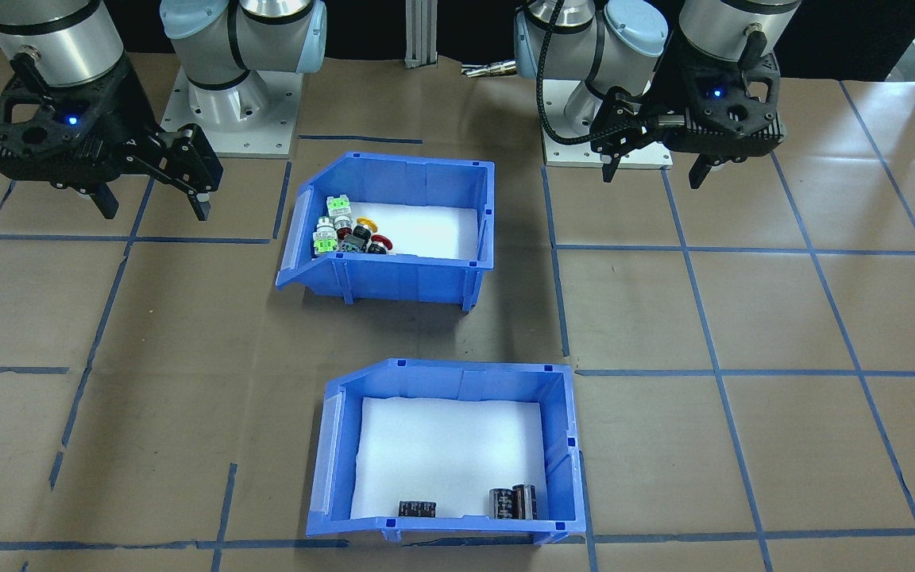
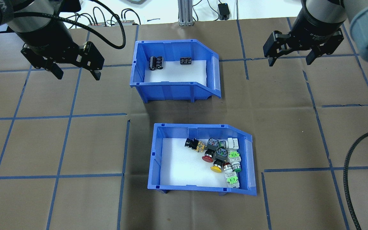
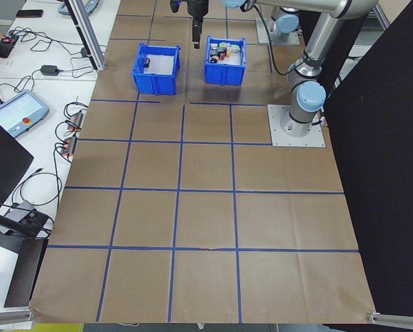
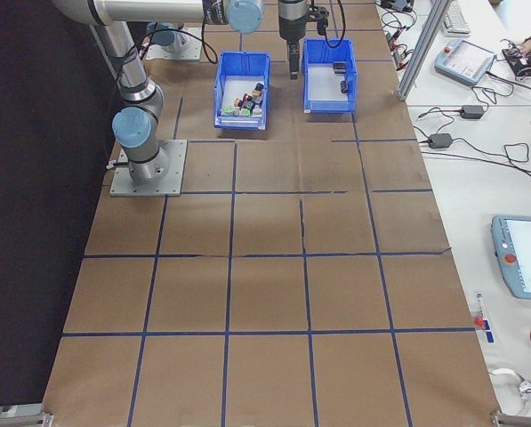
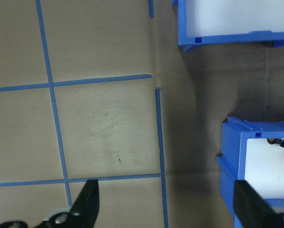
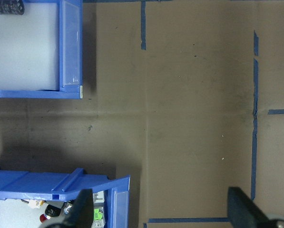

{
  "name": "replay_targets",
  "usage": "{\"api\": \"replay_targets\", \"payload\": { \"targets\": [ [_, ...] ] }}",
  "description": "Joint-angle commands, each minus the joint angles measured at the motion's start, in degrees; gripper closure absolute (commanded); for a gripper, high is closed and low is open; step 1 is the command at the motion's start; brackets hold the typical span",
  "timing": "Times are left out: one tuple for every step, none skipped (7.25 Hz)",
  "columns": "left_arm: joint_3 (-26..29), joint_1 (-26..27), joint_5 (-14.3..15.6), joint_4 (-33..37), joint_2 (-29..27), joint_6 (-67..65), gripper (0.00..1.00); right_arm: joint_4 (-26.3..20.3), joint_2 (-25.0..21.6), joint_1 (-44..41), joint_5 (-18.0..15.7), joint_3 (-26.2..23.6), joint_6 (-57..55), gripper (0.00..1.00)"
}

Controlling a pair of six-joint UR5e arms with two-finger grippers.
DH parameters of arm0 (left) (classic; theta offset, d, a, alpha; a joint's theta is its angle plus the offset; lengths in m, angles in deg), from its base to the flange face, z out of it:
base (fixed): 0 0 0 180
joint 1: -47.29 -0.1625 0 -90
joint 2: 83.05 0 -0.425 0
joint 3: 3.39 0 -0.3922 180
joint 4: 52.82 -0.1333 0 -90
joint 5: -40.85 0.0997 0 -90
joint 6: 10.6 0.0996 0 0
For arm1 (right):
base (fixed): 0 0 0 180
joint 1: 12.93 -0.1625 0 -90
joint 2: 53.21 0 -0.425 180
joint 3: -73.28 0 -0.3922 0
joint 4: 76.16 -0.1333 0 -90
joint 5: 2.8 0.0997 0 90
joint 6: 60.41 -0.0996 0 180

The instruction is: Place button box in front

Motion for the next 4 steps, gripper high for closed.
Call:
{"api": "replay_targets", "payload": {
  "targets": [
    [-0.02, 0.00, 0.26, 0.00, -0.17, 0.54, 0.02, 0.00, -0.08, 0.00, 0.02, 0.17, 0.00, 0.00],
    [0.07, 0.00, 0.17, 0.00, -0.26, 0.64, 0.02, -0.09, 0.00, 0.00, -0.16, 0.26, 0.00, 0.00],
    [-0.02, 0.00, -0.18, 0.00, -0.26, 0.46, 0.02, -0.09, 0.00, 0.00, -0.16, 0.26, 0.09, 0.00],
    [-0.02, 0.00, -0.27, 0.00, 0.00, 0.03, 0.03, -0.26, -0.35, 0.00, -0.25, -0.26, 0.09, 0.00]
  ]
}}
